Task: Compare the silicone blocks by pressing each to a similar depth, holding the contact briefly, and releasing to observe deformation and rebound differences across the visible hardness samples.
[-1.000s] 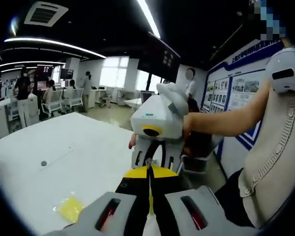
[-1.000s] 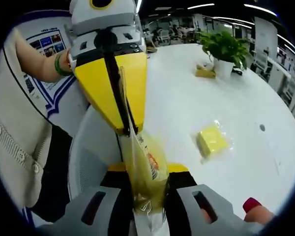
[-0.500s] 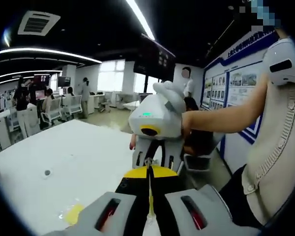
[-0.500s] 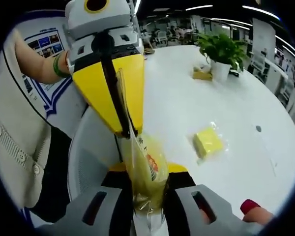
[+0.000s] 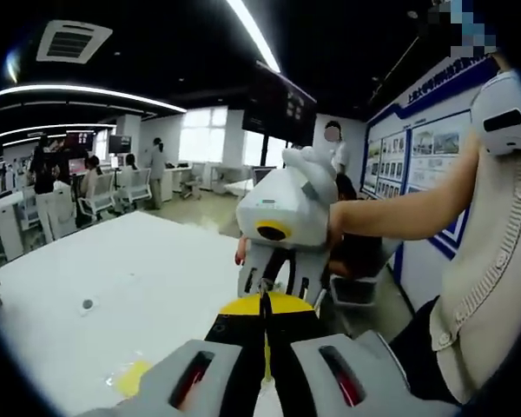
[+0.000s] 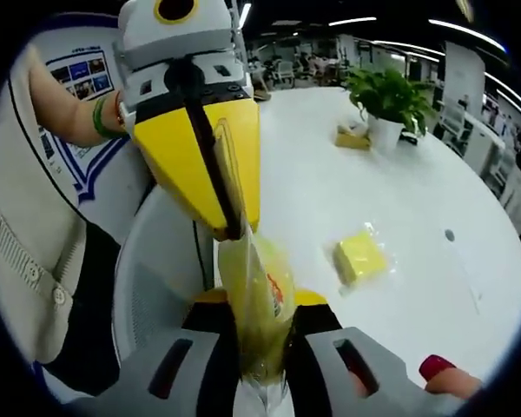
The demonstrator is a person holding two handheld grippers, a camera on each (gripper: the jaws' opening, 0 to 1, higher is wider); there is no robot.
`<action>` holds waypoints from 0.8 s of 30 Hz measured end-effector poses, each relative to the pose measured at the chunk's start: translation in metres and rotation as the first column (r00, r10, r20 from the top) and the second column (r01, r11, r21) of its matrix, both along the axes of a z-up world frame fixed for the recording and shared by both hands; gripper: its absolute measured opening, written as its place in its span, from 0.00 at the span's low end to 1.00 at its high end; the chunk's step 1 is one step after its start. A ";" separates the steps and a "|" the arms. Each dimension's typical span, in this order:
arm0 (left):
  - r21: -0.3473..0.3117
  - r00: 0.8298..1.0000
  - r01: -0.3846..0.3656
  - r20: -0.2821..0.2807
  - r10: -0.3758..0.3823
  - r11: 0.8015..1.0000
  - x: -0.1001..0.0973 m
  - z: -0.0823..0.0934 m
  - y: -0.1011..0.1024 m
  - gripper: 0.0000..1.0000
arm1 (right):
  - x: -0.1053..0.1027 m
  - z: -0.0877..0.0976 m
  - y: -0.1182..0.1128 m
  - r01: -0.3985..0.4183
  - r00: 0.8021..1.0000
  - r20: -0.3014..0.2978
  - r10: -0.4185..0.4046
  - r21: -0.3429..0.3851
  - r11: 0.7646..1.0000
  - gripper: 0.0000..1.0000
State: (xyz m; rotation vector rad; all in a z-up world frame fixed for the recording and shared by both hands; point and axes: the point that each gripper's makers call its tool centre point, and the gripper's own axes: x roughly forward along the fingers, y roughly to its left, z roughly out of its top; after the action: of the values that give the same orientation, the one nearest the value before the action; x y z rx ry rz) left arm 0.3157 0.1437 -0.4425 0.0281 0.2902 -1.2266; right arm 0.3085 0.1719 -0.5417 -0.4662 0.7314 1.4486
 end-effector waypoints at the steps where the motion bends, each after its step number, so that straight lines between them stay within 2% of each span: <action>1: 0.002 1.000 -0.001 0.003 0.001 1.000 0.000 0.000 0.000 0.00 | 0.001 0.000 0.000 0.001 1.000 0.008 -0.001 -0.001 1.000 0.12; 8: 0.011 1.000 -0.006 -0.005 0.006 1.000 0.001 -0.001 0.001 0.00 | 0.003 -0.001 0.000 -0.012 1.000 0.029 0.012 -0.017 1.000 0.12; 9: 0.015 1.000 -0.007 -0.001 0.008 1.000 0.001 -0.001 0.001 0.00 | 0.002 -0.001 -0.001 -0.010 1.000 0.015 0.011 -0.021 1.000 0.12; 11: 0.018 1.000 -0.009 0.004 0.009 1.000 0.002 -0.001 0.001 0.00 | 0.003 -0.001 -0.001 -0.011 1.000 0.029 0.012 -0.020 1.000 0.13; 15: 0.035 1.000 -0.012 0.025 0.011 0.999 0.003 0.000 0.000 0.00 | 0.005 -0.001 -0.001 -0.003 1.000 0.018 0.004 -0.015 1.000 0.13; 24: 0.025 0.999 -0.036 -0.010 0.037 0.999 0.006 0.000 -0.002 0.00 | 0.006 0.000 -0.001 0.013 1.000 0.019 -0.013 0.014 1.000 0.15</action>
State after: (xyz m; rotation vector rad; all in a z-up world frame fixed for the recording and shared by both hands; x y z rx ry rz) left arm 0.3213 0.1414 -0.4421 0.0380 0.3141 -1.1872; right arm 0.3146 0.1707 -0.5416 -0.4637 0.7076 1.4341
